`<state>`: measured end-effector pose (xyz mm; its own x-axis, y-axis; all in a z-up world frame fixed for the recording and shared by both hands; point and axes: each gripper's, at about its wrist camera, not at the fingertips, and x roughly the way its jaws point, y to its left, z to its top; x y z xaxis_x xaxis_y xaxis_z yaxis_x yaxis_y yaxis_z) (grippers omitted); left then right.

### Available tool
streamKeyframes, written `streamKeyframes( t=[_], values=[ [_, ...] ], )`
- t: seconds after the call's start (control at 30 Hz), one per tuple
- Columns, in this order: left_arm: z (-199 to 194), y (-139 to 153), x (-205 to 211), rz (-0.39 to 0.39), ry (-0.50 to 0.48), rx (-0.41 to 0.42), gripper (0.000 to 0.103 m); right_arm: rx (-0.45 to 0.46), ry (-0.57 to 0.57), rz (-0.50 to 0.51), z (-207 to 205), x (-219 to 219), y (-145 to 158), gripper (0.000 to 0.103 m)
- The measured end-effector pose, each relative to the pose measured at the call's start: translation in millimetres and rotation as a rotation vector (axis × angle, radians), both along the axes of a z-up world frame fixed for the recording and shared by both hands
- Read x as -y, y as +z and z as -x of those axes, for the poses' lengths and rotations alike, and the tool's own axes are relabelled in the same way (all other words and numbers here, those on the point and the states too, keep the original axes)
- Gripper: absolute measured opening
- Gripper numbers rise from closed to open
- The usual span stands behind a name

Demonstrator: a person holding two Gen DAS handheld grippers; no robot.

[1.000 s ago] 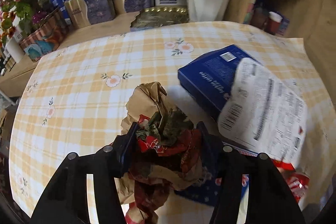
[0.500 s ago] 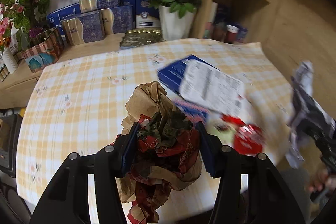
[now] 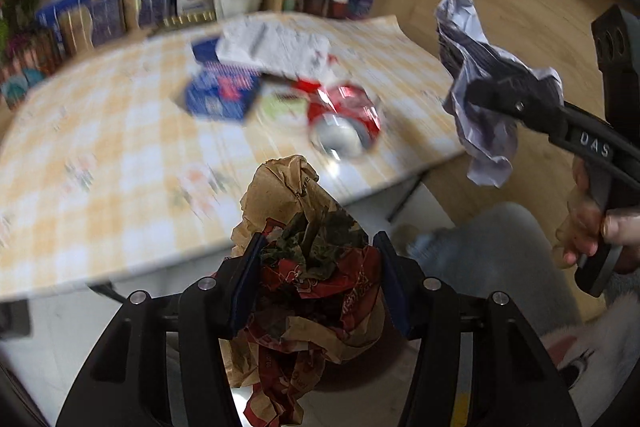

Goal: Collect trash
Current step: 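Carry both items over the brown bin and open both tools to drop them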

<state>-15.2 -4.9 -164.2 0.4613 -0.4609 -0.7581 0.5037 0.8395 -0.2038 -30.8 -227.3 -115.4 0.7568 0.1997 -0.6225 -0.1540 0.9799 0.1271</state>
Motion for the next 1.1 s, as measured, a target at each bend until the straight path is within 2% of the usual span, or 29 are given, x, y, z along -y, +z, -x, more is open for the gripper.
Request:
streamKeyframes(
  t=[0.13, 0.3, 0.5, 0.6, 0.7, 0.73, 0.8, 0.9, 0.97, 1.0, 1.1],
  values=[
    [7.0, -37.4, 8.5, -0.024, 0.001, -0.078, 0.054, -0.052, -0.015, -0.043, 12.3, 8.3, -14.5, 0.051],
    [-2.1, -65.5, 17.4, -0.04, 0.022, -0.15, 0.054, -0.065, -0.028, -0.023, 25.7, 13.5, -27.8, 0.051],
    [-4.6, -91.9, 30.9, -0.077, 0.011, -0.148, 0.055, -0.146, -0.055, -0.059, 32.1, 21.6, -51.1, 0.051],
    [-1.6, -107.1, 35.9, -0.07, -0.005, -0.18, 0.055, -0.159, -0.051, -0.051, 34.2, 21.9, -54.8, 0.051],
    [-0.5, -114.8, 41.6, -0.094, -0.02, -0.175, 0.059, -0.169, -0.051, -0.045, 34.7, 21.1, -58.4, 0.051],
    [-0.6, -114.5, 41.8, -0.091, -0.02, -0.166, 0.063, -0.174, -0.052, -0.047, 34.8, 20.2, -60.4, 0.051],
    [-1.3, -107.1, 37.5, -0.075, 0.01, -0.126, 0.085, -0.175, -0.056, -0.05, 33.7, 19.4, -63.7, 0.051],
    [1.3, -92.9, 26.6, -0.059, 0.066, -0.067, 0.091, -0.17, -0.066, -0.028, 33.8, 14.9, -69.3, 0.051],
    [0.7, -80.1, 11.9, -0.048, 0.121, -0.031, 0.094, -0.131, -0.041, 0.109, 36.5, -1.3, -74.0, 0.052],
    [1.8, -75.1, 7.4, -0.047, 0.14, -0.015, 0.095, -0.121, -0.021, 0.147, 37.6, -7.4, -76.7, 0.052],
    [8.4, -50.0, -10.5, -0.074, 0.215, 0.064, 0.097, -0.129, 0.039, 0.158, 36.6, -19.2, -84.9, 0.052]
  ],
)
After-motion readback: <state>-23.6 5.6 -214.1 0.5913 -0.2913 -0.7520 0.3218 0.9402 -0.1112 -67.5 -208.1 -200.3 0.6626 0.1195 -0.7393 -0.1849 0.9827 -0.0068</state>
